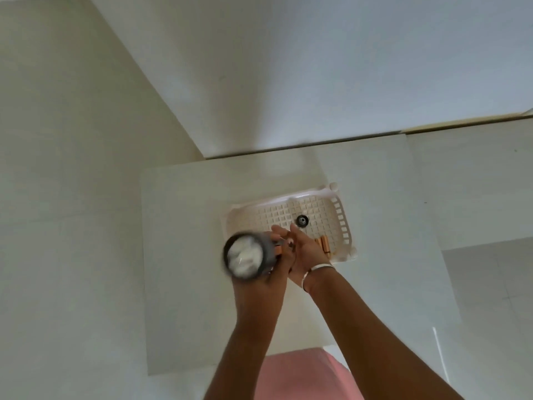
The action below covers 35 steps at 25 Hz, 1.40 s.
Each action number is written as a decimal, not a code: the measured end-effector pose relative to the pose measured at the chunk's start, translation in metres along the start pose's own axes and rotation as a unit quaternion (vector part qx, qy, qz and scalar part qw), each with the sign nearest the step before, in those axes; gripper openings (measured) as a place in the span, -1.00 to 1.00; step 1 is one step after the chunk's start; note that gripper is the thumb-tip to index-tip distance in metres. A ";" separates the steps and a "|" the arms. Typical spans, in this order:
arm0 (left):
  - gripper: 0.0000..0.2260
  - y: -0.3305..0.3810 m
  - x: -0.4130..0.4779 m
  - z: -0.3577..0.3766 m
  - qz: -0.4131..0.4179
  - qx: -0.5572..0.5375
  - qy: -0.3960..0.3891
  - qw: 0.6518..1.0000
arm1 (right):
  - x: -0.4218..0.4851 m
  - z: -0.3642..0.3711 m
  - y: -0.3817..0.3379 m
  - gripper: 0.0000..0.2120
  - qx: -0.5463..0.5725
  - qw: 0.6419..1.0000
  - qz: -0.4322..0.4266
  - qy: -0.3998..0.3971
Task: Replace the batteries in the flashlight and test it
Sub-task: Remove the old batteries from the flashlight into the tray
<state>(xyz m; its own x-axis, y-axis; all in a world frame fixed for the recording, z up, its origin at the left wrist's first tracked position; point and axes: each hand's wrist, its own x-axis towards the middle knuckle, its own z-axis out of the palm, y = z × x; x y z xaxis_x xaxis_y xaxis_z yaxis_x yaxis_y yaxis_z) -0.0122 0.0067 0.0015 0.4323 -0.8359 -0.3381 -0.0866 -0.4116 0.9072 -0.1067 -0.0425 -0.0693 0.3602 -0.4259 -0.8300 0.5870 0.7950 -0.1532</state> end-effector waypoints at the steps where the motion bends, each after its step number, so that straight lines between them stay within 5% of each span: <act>1: -0.84 -0.003 0.003 -0.001 -0.022 -0.010 -0.018 1.000 | 0.001 0.001 -0.002 -0.69 -0.005 1.000 0.006 -0.013; 5: -0.74 -0.003 -0.005 -0.005 0.096 -0.016 0.062 0.993 | -0.002 0.003 0.000 -0.77 -0.024 0.999 -0.004 -0.031; 12: -0.82 0.003 0.004 -0.021 0.033 -0.146 0.134 0.980 | -0.004 0.001 0.001 -0.79 -0.081 0.996 -0.013 -0.041; 14: -0.84 0.006 0.002 -0.028 0.079 -0.174 0.144 0.971 | -0.006 0.004 0.001 -0.79 -0.085 0.995 -0.016 -0.041; 16: -0.81 0.006 0.004 -0.020 0.120 -0.113 0.112 0.980 | -0.003 0.005 0.000 -0.72 -0.063 0.997 -0.023 -0.045; 20: -0.70 0.001 -0.009 -0.011 0.064 -0.054 0.085 0.993 | -0.009 0.009 0.002 -0.73 -0.090 0.994 -0.038 -0.039; 23: -0.88 -0.001 -0.009 -0.015 0.096 -0.028 0.029 0.995 | -0.008 0.006 0.002 -0.68 -0.055 0.997 -0.023 -0.050; 26: -0.83 -0.003 -0.009 -0.015 0.083 -0.039 0.071 0.993 | -0.013 0.006 0.005 -0.75 -0.078 0.996 -0.021 -0.041; 31: -0.83 0.008 0.000 -0.029 0.177 -0.112 0.084 0.974 | -0.008 0.003 0.003 -0.76 -0.046 0.997 -0.018 -0.066; 35: -0.84 0.001 -0.011 -0.018 0.112 -0.026 0.060 0.992 | -0.008 0.008 0.003 -0.66 -0.081 0.995 -0.011 -0.060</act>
<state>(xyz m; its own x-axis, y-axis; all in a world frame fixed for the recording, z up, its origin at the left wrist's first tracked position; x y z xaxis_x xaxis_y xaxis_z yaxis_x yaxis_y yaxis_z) -0.0004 0.0219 0.0106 0.5120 -0.8535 -0.0968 -0.1473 -0.1982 0.9690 -0.1024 -0.0400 -0.0586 0.4383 -0.4848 -0.7569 0.4752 0.8398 -0.2627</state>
